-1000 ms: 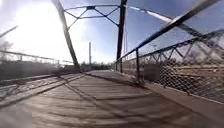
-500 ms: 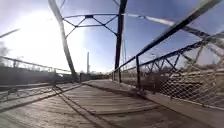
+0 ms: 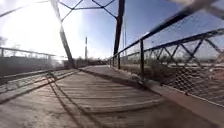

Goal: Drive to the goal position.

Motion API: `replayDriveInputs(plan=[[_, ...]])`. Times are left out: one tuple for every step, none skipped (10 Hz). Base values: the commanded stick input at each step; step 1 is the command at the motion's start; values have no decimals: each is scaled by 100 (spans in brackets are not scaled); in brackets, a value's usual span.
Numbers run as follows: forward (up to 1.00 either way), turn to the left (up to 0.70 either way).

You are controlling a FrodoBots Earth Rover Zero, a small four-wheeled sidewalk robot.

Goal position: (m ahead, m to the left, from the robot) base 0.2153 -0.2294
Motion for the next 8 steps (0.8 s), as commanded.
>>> replayDriveInputs(plan=[[54, 0], [33, 0], [13, 0], [0, 0], [0, 0], [0, 0], [0, 0], [0, 0]])
